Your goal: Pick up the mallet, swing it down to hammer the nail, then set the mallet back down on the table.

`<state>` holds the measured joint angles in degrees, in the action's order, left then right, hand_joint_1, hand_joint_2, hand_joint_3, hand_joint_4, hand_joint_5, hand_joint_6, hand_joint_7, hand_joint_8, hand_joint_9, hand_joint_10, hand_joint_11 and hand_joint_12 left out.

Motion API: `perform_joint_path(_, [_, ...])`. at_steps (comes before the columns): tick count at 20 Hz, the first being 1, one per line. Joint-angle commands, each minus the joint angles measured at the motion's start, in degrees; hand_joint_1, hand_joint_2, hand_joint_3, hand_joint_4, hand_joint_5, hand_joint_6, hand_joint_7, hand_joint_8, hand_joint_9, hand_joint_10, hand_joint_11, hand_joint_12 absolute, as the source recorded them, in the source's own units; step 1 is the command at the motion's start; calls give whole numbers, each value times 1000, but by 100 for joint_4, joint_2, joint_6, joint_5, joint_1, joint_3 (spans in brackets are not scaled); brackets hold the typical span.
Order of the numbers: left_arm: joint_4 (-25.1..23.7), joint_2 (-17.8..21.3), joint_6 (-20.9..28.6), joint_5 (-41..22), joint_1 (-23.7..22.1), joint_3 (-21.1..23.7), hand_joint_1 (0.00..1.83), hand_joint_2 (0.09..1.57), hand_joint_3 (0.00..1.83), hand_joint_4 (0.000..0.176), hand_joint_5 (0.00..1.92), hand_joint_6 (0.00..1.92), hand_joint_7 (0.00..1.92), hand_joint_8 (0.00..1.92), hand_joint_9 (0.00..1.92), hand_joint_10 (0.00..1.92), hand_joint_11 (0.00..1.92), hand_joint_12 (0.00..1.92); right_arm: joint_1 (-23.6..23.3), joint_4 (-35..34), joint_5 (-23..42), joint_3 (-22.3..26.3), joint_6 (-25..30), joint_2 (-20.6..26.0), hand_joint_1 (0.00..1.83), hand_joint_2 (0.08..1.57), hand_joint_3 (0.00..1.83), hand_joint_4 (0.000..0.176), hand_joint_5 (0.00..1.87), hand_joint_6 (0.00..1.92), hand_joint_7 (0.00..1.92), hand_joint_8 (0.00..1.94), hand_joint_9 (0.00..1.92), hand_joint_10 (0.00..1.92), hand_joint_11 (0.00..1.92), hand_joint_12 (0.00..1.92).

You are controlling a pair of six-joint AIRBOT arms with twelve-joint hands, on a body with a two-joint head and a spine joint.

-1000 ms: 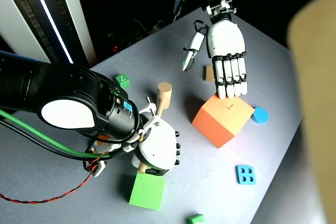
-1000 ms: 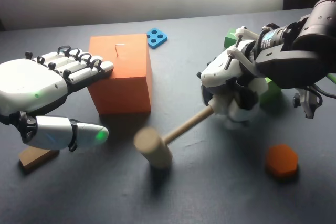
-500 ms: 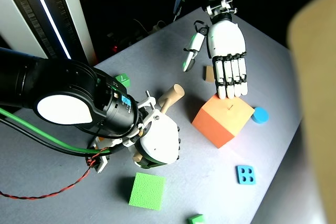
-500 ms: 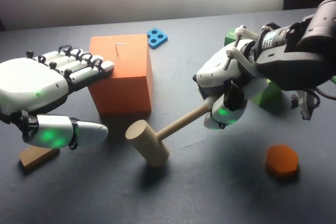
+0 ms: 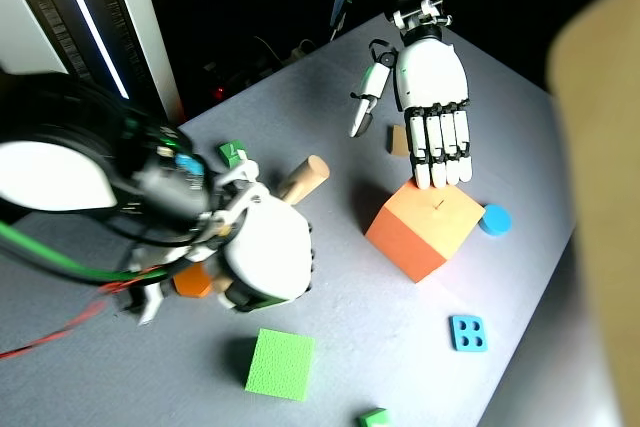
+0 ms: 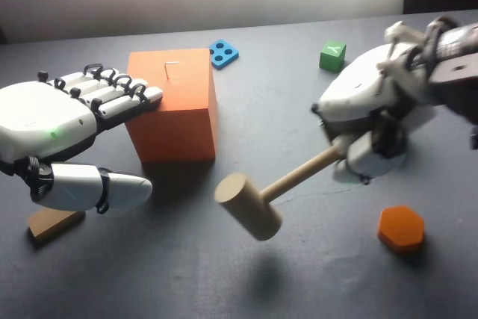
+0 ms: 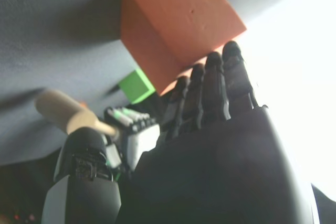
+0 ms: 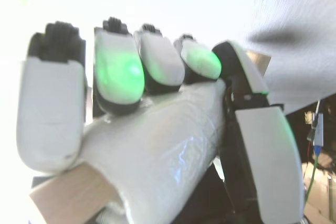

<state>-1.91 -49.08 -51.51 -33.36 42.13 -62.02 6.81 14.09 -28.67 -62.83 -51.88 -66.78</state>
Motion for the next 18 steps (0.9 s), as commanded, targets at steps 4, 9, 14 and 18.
perform_joint_path(4, [-5, 11, 24, -305, -33, -20, 0, 1198, 11, 0, 0, 0, 0, 0, 0, 0, 0, 0, -460, 32, 999, 397, 10, 696, 558, 1571, 46, 176, 1373, 1921, 1562, 1941, 1631, 1921, 1733, 1921])
perform_joint_path(9, [-9, 15, 31, -306, -52, -16, 0, 1194, 6, 0, 0, 0, 0, 0, 0, 0, 0, 0, -699, 271, 2176, 385, 227, 1012, 488, 1571, 88, 176, 1375, 1921, 1547, 1941, 1615, 1921, 1720, 1921])
perform_joint_path(14, [-24, 15, 31, -305, -59, -16, 0, 1197, 5, 0, 0, 0, 0, 0, 0, 0, 0, 0, -905, 406, 2724, 53, -181, 737, 512, 1571, 97, 176, 1378, 1921, 1565, 1941, 1637, 1921, 1744, 1921])
perform_joint_path(18, [-24, 11, 31, -305, -60, -30, 0, 1201, 6, 0, 0, 0, 0, 0, 0, 0, 0, 0, -963, 400, 3046, -475, -586, 290, 541, 1571, 65, 176, 1358, 1921, 1554, 1941, 1634, 1921, 1746, 1921])
